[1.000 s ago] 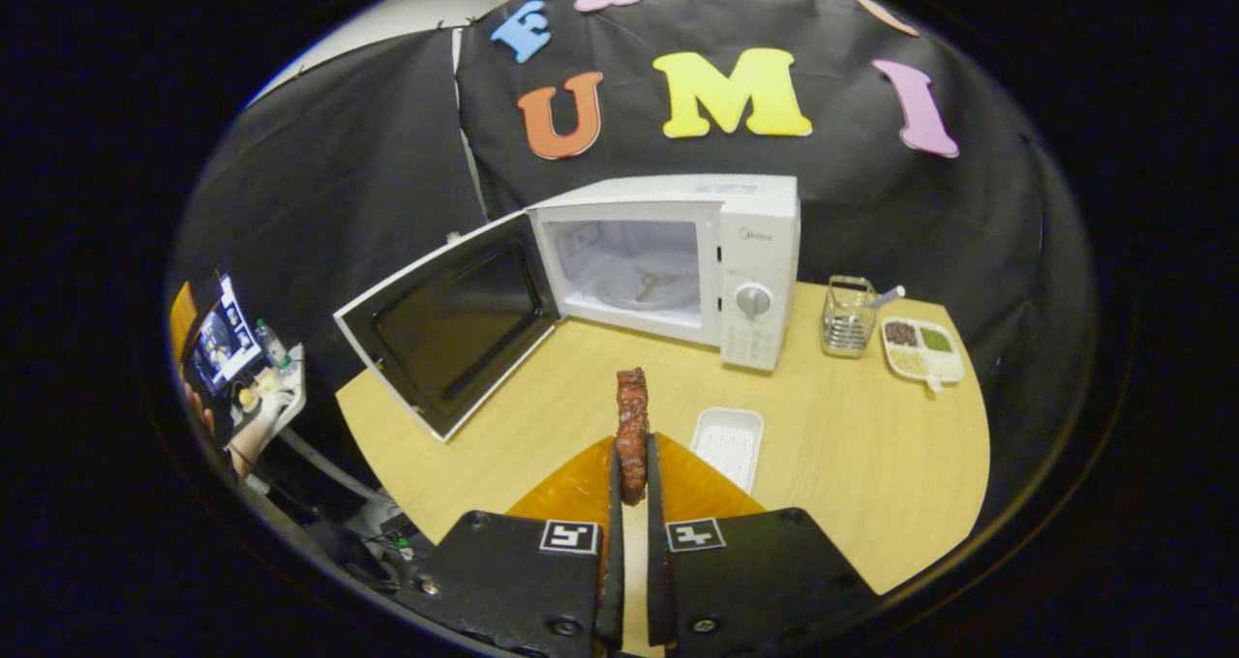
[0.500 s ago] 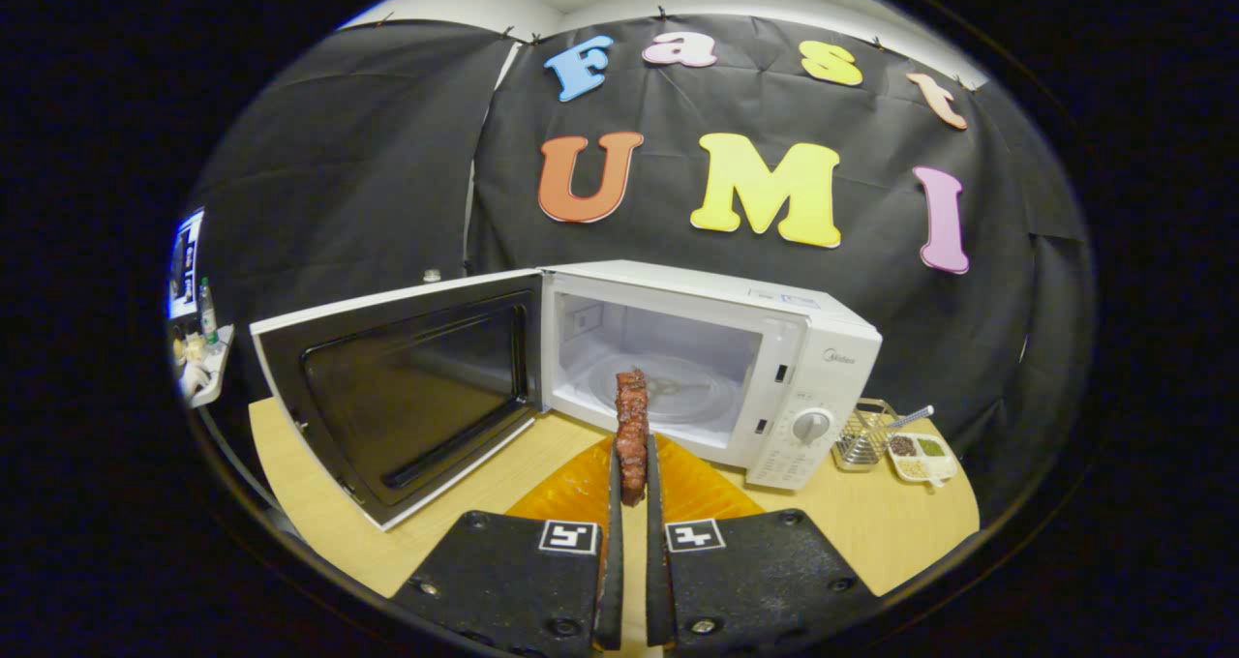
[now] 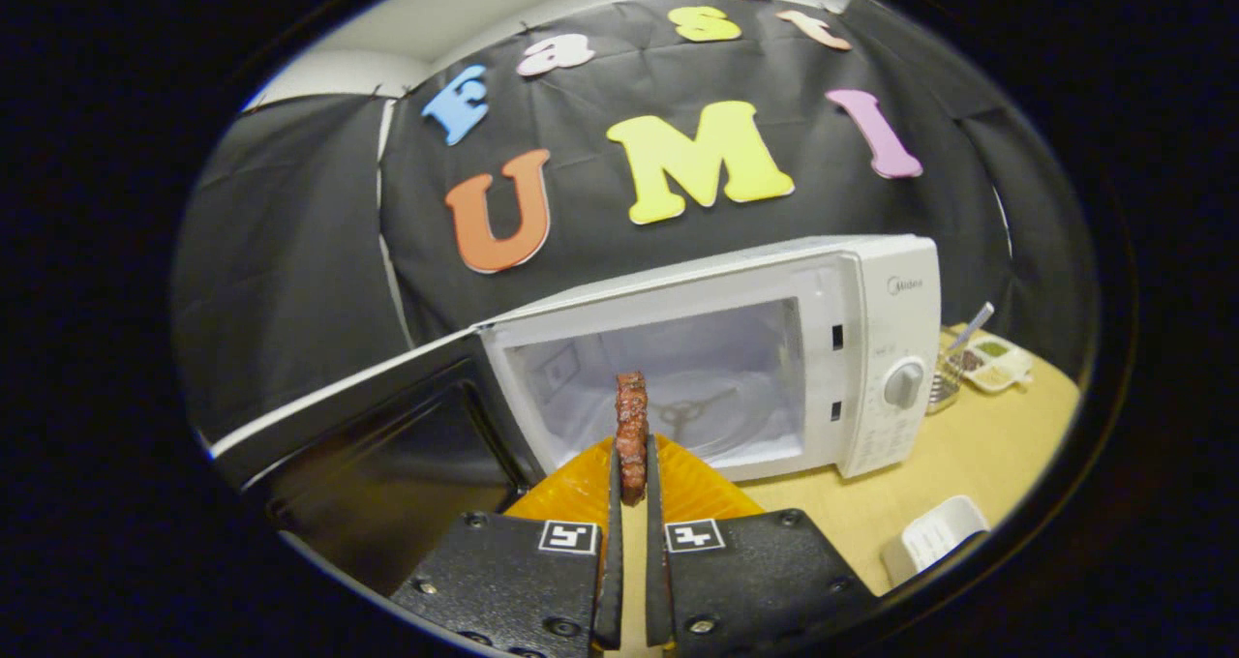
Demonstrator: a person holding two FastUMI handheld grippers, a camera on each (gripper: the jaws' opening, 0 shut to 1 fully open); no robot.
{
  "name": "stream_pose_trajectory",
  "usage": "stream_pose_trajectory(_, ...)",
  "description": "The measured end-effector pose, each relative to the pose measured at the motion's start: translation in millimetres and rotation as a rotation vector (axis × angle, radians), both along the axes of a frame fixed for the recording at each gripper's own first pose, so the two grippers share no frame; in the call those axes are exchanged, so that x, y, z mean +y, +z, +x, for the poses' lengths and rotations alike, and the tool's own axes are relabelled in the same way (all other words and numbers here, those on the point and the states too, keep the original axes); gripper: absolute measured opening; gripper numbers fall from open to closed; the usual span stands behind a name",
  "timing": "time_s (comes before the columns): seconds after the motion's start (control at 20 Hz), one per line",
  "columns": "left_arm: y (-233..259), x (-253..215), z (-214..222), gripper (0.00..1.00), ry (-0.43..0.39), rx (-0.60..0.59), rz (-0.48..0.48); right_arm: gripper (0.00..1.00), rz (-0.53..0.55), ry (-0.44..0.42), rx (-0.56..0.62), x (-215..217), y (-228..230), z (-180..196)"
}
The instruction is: Open the microwave oven with the left hand, put the food in, and close the microwave oven.
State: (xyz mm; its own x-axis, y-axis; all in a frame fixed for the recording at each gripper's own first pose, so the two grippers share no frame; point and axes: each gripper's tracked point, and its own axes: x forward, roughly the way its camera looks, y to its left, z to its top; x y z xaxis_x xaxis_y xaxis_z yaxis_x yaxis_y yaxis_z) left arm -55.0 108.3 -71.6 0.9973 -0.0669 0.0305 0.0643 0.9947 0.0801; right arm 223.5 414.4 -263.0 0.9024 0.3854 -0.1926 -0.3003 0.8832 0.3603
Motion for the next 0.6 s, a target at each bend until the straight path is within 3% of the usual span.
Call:
stream_pose_trajectory(0.05,0.3,0.0,1.0,0.81,-0.003,0.004,0.003,0.05,0.042,-0.036,0.024,-0.3,-4.6,10.5)
stream_pose_trajectory(0.1,-1.6,1.2,1.1,0.82,-0.007,0.007,0.005,0.05,0.074,-0.065,0.041,0.9,-9.1,21.2)
stream_pose_trajectory(0.15,-1.2,2.3,2.1,0.82,-0.008,0.007,0.001,0.12,0.107,-0.092,0.053,2.9,-13.4,31.7)
stream_pose_trajectory(0.2,-0.7,4.1,2.9,0.82,-0.009,0.007,-0.005,0.12,0.141,-0.108,0.060,6.3,-16.2,42.4)
stream_pose_trajectory(0.25,1.2,4.5,3.1,0.82,-0.011,0.003,-0.008,0.05,0.163,-0.124,0.069,9.6,-19.6,51.5)
stream_pose_trajectory(0.3,4.0,3.8,3.1,0.94,-0.014,-0.004,-0.009,0.05,0.186,-0.142,0.087,12.7,-23.6,62.1)
stream_pose_trajectory(0.35,7.1,3.7,1.8,0.94,-0.018,-0.011,-0.006,0.05,0.219,-0.153,0.112,17.5,-29.6,71.8)
stream_pose_trajectory(0.4,8.4,4.5,2.7,0.94,-0.019,-0.018,-0.001,0.12,0.248,-0.162,0.146,22.4,-36.5,80.0)
stream_pose_trajectory(0.6,13.8,6.7,4.8,0.93,-0.015,-0.033,-0.001,0.12,0.322,-0.204,0.238,35.1,-64.1,107.6)
